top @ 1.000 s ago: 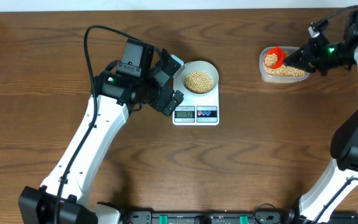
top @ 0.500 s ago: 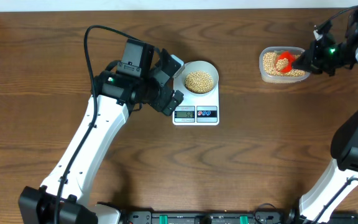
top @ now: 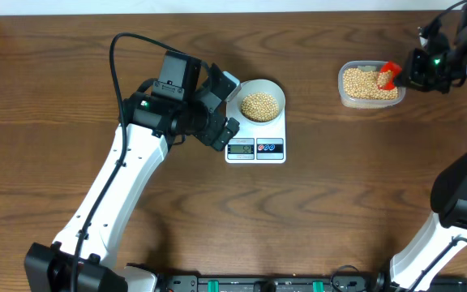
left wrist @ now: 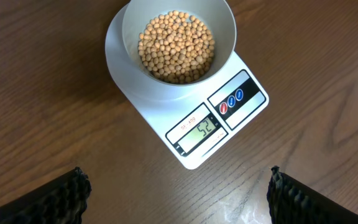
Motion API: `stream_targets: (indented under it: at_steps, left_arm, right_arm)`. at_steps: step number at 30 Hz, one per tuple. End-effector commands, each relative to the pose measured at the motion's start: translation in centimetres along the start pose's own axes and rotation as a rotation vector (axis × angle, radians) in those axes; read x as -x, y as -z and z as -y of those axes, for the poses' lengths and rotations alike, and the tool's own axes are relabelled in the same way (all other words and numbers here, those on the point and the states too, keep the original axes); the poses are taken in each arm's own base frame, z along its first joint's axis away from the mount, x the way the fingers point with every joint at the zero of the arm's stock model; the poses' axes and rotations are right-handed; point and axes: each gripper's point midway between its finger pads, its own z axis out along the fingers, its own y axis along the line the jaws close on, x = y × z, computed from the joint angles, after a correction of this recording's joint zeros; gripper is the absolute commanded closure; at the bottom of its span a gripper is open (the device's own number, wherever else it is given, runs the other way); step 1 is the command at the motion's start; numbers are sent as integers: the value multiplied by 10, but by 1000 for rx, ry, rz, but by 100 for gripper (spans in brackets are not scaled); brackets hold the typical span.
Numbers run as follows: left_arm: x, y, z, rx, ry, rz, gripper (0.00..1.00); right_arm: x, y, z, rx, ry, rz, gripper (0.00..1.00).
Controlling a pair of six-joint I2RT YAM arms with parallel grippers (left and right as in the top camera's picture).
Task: Scoop item into bowl and weigh 50g on scale
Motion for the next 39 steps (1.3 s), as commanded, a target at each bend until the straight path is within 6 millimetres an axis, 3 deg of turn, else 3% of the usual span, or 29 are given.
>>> stream_targets:
  at_steps: [1, 20, 39]
  left_arm:
    - [-3, -5, 2, -20, 12, -12, 7]
    - [-3, -5, 2, -20, 12, -12, 7]
    - [-3, -5, 2, -19, 12, -11, 7]
  right_arm:
    - [7, 11, -13, -49, 38, 45, 99]
    - [11, 0, -20, -409, 122, 81, 99]
    - [14, 5, -17, -544, 135, 115, 99]
